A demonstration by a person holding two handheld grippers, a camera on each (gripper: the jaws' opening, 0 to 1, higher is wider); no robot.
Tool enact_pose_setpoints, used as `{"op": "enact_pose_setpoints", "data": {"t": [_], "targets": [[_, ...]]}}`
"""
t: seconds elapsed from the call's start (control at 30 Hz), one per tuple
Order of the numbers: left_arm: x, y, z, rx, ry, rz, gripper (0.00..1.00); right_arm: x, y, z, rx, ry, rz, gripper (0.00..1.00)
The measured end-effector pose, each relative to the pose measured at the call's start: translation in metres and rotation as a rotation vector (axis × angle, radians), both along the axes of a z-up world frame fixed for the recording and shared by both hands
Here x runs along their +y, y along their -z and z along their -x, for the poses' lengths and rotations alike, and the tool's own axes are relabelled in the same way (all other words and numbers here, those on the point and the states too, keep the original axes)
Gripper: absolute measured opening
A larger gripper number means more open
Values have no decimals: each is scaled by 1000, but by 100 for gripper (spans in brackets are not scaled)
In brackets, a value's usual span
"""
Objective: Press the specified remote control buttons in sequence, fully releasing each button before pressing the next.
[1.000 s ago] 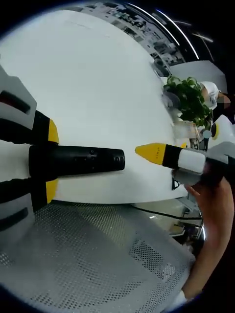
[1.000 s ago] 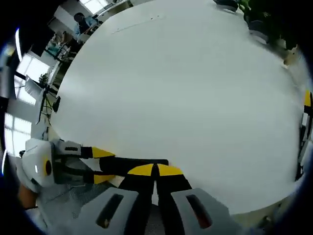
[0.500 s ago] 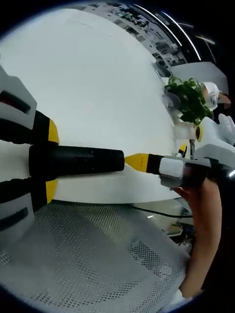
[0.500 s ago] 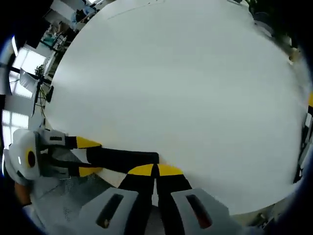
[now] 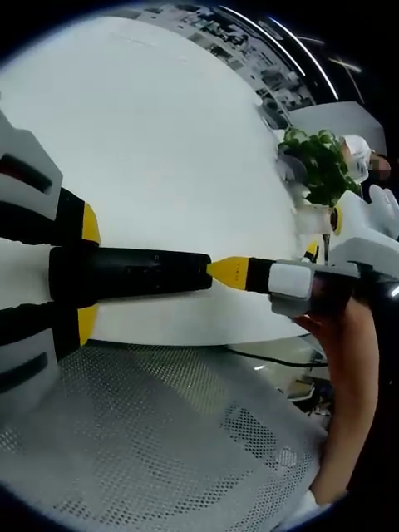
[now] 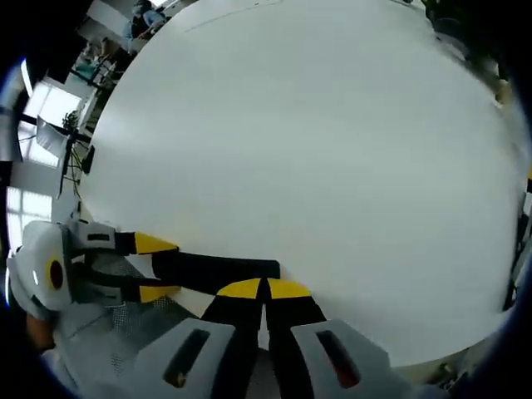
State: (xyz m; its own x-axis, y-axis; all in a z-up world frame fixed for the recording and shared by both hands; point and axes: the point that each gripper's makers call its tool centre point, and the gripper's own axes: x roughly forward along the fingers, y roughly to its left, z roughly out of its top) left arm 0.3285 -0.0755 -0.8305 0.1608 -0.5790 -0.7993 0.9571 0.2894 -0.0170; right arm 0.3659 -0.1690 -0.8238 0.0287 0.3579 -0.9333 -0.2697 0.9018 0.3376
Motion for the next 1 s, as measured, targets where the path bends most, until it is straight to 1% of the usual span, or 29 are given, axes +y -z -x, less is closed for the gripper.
{"op": "enact_pose_setpoints", "data": {"t": [0.2, 0.3, 0.47, 0.57, 0.7, 0.9, 1.0], "targets": [[0, 0, 0, -2, 2, -3, 25, 1, 0, 1, 0, 1, 3, 0], [0, 0, 0, -1, 3, -4, 25, 2, 0, 1, -31, -53, 25, 0], [0, 0, 0, -1, 1, -3, 25, 3, 0, 1, -74, -108, 60, 0], [0, 0, 0, 0, 1, -5, 25, 4, 1, 0, -85, -143, 81, 0], [0, 0, 0, 0, 1, -5, 25, 2, 1, -1, -87, -151, 77, 0], [0, 0, 0, -1, 0, -3, 25, 2, 1, -1, -66, -133, 51, 0], [0, 0, 0, -1, 1, -2, 25, 2, 0, 0, -49, -102, 52, 0]]}}
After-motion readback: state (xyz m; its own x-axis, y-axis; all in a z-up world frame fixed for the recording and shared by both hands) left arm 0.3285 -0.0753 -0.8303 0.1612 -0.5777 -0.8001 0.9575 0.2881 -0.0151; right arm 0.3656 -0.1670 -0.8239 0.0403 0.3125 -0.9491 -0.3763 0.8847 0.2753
